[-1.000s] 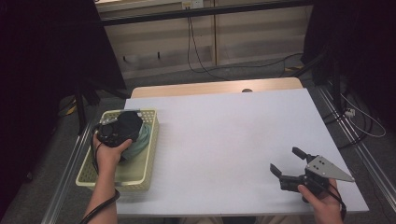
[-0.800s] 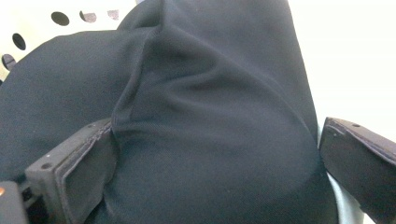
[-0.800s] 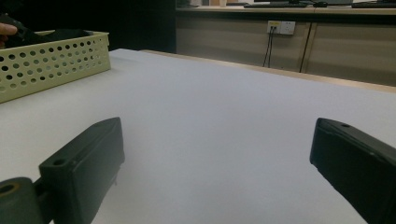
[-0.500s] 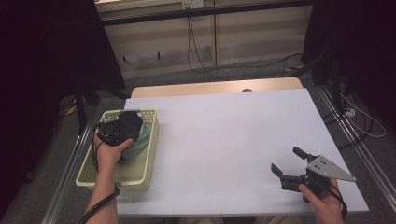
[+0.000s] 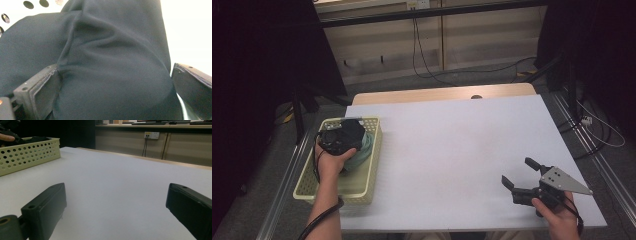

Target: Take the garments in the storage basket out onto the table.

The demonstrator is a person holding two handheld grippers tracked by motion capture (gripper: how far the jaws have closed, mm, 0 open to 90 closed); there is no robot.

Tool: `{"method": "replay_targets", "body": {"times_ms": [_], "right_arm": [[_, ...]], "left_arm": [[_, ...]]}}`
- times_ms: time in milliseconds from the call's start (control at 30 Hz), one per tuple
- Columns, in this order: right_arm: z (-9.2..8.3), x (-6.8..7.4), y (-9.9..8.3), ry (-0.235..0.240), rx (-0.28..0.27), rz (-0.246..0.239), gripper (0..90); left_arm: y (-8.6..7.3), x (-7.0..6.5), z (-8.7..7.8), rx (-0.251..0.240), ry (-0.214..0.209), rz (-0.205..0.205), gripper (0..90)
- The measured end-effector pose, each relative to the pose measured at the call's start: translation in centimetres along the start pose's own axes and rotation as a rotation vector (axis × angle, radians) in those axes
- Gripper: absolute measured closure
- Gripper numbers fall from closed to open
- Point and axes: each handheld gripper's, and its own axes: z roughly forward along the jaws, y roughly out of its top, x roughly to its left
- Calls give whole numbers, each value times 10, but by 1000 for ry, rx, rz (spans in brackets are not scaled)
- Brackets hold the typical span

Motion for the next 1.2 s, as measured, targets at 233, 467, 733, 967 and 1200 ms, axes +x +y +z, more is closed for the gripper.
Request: {"method": "replay_targets", "body": {"times_ms": [233,467,733,967,1200], "right_arm": [[-1,-2,-1,1,2,2,27],[0,-2,-1,8,4,1,27],[2,-3,-2,18,15,7,28],[0,-4,-3,21,20,14,28],[0,-4,-2,23,23,11,28]], "left_arm": [[2,-3,2,21,20,-4,0],[0,-3,8,38,15,-12,1],[-2,-8,15,58,66,34,33],[-2,-14,16,67,109,72,142],[4,-26,11,102,143,88,384]]}}
